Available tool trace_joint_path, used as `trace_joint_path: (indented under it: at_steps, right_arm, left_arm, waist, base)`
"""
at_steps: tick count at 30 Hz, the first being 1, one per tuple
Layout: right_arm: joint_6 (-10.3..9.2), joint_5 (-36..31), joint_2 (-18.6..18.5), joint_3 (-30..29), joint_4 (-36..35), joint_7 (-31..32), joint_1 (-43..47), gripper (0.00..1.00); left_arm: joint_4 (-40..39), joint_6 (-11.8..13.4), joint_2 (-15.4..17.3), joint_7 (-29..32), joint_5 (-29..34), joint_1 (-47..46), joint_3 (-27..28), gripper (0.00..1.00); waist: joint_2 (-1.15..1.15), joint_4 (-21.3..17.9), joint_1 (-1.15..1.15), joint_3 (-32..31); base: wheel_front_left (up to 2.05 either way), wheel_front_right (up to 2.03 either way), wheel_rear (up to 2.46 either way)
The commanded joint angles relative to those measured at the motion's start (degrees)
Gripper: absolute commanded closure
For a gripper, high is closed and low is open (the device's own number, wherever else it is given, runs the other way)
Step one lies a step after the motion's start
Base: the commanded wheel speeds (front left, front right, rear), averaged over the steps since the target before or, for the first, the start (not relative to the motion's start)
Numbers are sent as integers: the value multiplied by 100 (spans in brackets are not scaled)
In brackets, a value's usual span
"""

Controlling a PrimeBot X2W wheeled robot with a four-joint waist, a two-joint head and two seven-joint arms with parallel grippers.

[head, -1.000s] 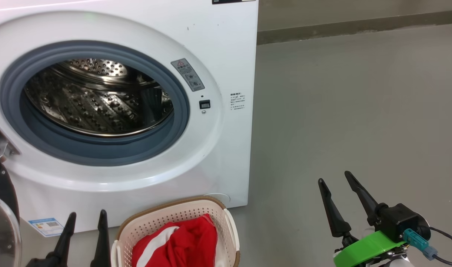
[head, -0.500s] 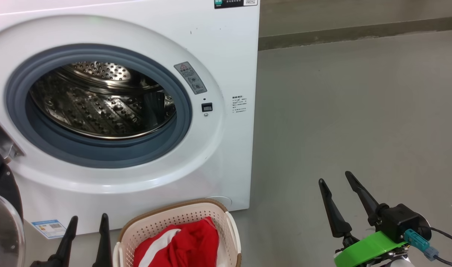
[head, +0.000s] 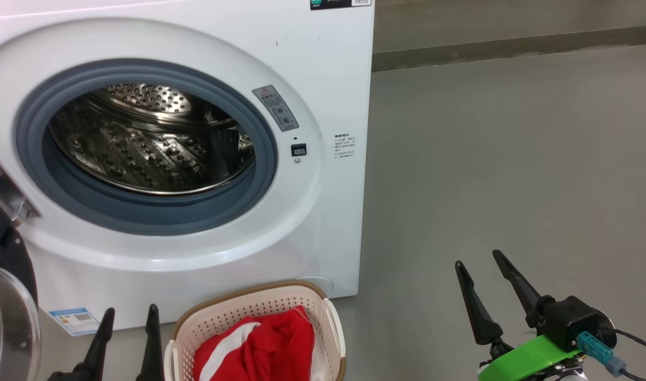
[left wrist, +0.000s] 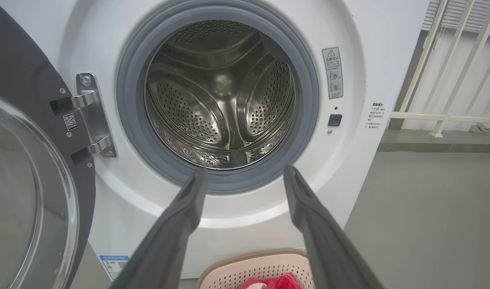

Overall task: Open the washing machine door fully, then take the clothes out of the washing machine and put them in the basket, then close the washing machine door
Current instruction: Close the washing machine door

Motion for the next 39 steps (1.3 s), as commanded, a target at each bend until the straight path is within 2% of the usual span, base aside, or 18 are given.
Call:
trace_joint_path:
  at_steps: [1,20,39]
  right_arm:
    - [36,-37,-63,125,-163,-37,-103,0]
    - [36,-46,-73,120,-119,-37,-128,0]
    - [36,-34,-43,141,-98,-37,-110,0]
  left_arm:
    - [-170,33,47,-69,43,-36,162,0]
    - [-368,-21,34,-69,8,-41,188,0]
    - [-214,10,40,-69,134,-98,273,0]
  waist:
    - [0,2,0,3]
    - [0,83,0,-14]
    - [0,206,0,-52]
  base:
    - [-121,121,0]
    - [-167,167,0]
    - [-18,18,0]
